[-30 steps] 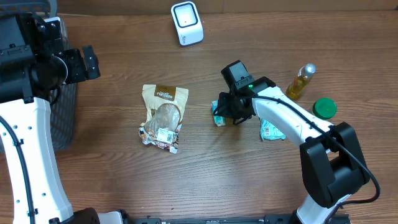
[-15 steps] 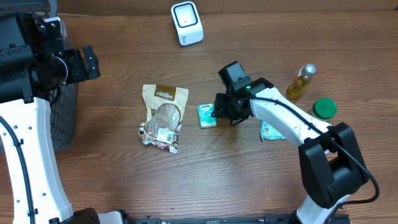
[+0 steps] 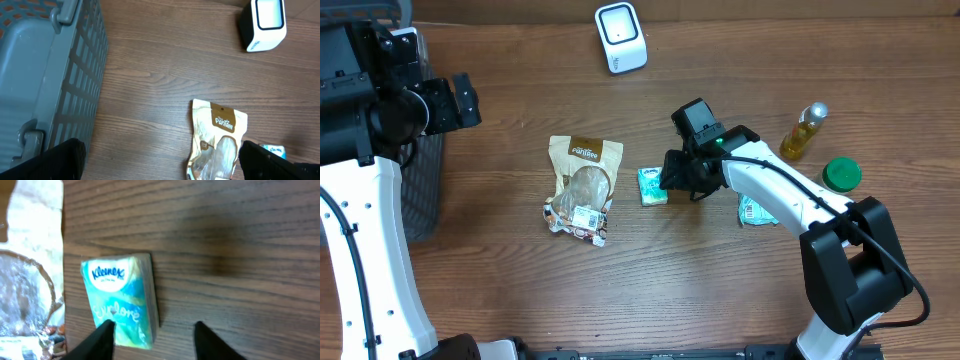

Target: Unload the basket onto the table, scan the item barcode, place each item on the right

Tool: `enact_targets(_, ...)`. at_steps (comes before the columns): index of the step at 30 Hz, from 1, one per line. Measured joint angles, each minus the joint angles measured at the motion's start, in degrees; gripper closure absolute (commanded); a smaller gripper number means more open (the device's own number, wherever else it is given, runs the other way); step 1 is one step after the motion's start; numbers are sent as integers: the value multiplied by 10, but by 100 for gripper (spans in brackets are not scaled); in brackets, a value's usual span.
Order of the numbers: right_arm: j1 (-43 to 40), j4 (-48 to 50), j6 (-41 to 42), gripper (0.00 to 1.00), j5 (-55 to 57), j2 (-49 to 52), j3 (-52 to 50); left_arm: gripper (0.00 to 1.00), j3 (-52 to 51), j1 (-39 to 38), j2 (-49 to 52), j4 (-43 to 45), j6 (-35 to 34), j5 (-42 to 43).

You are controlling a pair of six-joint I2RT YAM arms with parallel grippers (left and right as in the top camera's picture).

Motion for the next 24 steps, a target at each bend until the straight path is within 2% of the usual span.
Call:
enact_targets(6,0,-1,-34,58,0,0,0,0,0,0,0,0,0,0)
enact_targets(19,-2,8,-54,57,0,0,0,0,0,0,0,0,0,0)
enact_targets(24,-4,9,-74,38,0,0,0,1,0,0,0,0,0,0)
